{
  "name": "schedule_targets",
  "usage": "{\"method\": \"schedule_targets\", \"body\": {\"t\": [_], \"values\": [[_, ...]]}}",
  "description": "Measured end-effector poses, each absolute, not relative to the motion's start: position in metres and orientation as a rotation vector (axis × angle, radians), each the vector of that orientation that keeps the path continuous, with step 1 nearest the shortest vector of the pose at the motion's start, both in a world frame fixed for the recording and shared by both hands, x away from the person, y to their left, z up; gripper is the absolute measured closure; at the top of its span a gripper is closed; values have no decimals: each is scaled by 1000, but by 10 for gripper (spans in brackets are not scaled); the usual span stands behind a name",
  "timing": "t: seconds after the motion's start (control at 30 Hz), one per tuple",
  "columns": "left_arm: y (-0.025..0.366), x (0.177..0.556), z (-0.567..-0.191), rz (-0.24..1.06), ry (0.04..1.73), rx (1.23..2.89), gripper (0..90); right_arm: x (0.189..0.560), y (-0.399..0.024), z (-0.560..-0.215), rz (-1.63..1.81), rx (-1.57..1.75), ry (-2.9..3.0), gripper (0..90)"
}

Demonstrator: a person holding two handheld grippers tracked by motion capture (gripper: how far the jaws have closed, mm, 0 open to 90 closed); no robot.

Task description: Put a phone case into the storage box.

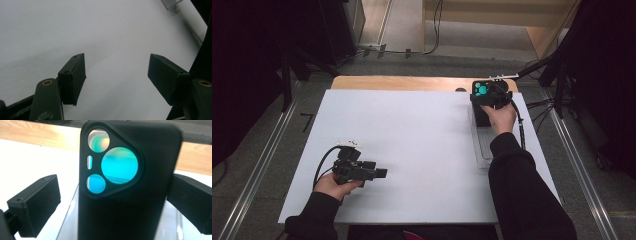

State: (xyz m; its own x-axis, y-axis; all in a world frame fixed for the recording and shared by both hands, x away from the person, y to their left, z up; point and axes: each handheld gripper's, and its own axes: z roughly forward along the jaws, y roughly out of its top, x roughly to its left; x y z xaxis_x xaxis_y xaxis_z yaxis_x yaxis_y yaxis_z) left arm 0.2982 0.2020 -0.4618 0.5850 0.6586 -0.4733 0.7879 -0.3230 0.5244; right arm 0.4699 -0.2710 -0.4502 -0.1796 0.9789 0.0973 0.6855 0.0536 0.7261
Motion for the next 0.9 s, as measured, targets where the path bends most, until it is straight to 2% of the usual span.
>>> {"method": "schedule_targets", "body": {"t": [0.63, 0.9], "values": [[205, 299, -461, -217, 1151, 2066, 302, 437, -259, -417, 1044, 1598, 2002, 0], [206, 299, -460, -211, 1151, 2063, 302, 431, -244, -424, 1079, 1580, 2091, 0]]}}
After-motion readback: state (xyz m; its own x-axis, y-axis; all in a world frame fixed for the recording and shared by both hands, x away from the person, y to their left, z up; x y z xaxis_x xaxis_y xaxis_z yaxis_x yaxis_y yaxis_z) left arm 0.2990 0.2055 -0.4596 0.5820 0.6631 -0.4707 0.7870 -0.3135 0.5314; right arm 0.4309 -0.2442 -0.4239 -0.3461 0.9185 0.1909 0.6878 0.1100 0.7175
